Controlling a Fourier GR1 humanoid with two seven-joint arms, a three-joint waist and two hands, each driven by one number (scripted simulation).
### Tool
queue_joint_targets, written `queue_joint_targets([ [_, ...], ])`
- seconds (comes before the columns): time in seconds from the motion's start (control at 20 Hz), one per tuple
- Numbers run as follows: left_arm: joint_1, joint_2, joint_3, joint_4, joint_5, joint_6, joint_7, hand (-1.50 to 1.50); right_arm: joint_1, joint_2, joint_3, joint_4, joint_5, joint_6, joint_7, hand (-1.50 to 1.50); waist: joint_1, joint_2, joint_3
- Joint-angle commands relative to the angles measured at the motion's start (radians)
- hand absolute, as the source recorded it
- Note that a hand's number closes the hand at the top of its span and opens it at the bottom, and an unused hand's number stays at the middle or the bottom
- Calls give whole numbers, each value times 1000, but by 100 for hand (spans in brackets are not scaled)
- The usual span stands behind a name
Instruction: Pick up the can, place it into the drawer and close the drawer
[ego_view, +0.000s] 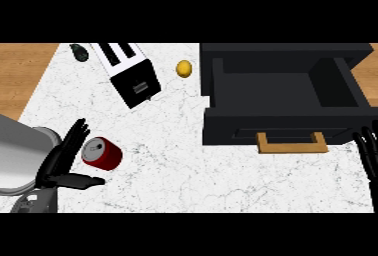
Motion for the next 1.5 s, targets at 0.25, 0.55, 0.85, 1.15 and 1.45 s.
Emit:
queue_joint_targets([
  [0.25, -83, -13, -11, 128, 1, 15, -40, -150, 14, -41, -90, -15, -94, 57, 16, -150, -1, 0, 0],
  [0.55, -128, -28, -36, 118, -4, 46, -4, -150, 3, 10, -18, -51, -18, 16, 51, -150, -1, 0, 0],
  [0.85, -179, -49, -53, 191, -17, 35, -63, -150, 17, -34, -100, -36, -101, 64, 16, -150, -3, 0, 0],
  [1.15, -161, -88, -68, 186, -7, 42, -92, 150, -29, -23, -82, -26, -78, 28, 59, -150, -1, 1, 0],
  [1.45, -160, -107, -72, 13, 77, -39, 88, 150, 80, 17, -25, -104, -78, 41, 37, -150, 1, -2, 0],
])
